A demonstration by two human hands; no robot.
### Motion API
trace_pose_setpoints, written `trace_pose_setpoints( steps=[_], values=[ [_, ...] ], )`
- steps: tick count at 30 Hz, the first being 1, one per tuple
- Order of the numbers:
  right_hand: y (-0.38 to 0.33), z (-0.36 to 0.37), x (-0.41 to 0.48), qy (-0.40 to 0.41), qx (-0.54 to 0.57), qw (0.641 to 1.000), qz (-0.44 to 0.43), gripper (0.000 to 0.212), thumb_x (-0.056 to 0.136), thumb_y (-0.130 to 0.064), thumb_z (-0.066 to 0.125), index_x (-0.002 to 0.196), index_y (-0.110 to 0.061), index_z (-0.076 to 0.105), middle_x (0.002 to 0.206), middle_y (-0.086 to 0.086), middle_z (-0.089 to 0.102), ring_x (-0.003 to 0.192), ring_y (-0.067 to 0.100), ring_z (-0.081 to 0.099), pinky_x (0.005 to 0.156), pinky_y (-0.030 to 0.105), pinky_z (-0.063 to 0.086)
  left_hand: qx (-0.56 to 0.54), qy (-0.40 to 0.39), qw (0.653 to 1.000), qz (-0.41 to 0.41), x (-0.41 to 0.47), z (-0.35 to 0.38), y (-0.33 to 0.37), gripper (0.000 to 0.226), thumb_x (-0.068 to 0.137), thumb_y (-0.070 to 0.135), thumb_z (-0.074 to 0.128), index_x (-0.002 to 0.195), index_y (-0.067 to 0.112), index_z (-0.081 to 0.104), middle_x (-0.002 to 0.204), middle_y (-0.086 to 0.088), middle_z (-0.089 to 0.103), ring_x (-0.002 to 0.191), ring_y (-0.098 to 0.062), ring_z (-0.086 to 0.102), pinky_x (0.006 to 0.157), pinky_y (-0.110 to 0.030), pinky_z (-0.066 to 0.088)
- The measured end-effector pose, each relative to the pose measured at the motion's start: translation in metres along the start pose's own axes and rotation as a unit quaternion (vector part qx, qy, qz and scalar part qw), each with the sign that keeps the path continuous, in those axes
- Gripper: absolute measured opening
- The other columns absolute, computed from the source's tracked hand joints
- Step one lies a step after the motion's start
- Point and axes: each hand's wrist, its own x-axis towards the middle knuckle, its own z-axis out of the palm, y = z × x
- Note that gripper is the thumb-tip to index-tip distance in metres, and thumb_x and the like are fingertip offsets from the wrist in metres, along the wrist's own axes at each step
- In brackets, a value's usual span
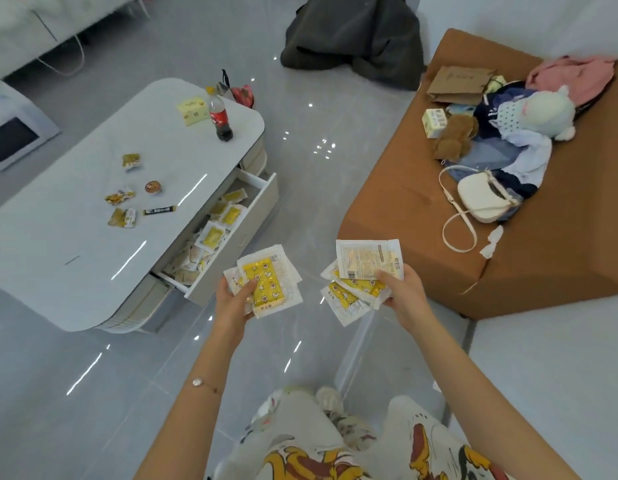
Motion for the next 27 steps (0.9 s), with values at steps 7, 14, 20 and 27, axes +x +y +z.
trace_pose_setpoints(
  steps=[7,14,20,27],
  values=[
    [-0.030,0.074,0.094,-0.075,-0.026,0.996,0.032,0.034,0.090,-0.005,0.061,0.123,-0.014,0.057,0.114,0.006,0.069,0.100,0.024,0.068,0.079,0.042,0.057,-0.053,0.070,0.996,0.012,0.070,-0.005,0.023,0.046,0.092,0.012,0.062,0.131,0.024,0.042,0.118,-0.001,0.064,0.100,-0.021,0.067,0.086,-0.050,0.054],
    [-0.077,0.178,0.192,-0.103,-0.058,0.993,0.029,0.023,0.091,-0.003,0.060,0.106,-0.021,0.059,0.102,0.000,0.069,0.088,0.018,0.069,0.065,0.033,0.056,-0.100,0.117,0.988,-0.010,0.180,-0.019,0.063,0.049,0.091,0.015,0.064,0.133,0.023,0.039,0.120,0.001,0.064,0.102,-0.021,0.067,0.084,-0.046,0.055],
    [-0.134,0.245,0.260,-0.112,-0.071,0.990,0.050,0.021,0.092,-0.004,0.058,0.105,-0.020,0.060,0.103,0.001,0.069,0.095,0.023,0.067,0.084,0.047,0.054,-0.093,0.158,0.983,-0.021,0.256,-0.037,0.117,0.051,0.091,0.015,0.064,0.134,0.022,0.039,0.122,-0.002,0.063,0.100,-0.022,0.066,0.084,-0.050,0.054],
    [-0.159,0.319,0.350,-0.146,-0.123,0.978,0.078,0.033,0.092,-0.004,0.057,0.124,-0.011,0.056,0.112,0.008,0.068,0.101,0.028,0.066,0.087,0.051,0.053,-0.131,0.208,0.968,-0.051,0.327,-0.051,0.145,0.052,0.088,0.013,0.068,0.132,0.020,0.042,0.122,-0.006,0.064,0.103,-0.027,0.066,0.088,-0.054,0.053]
  ],
)
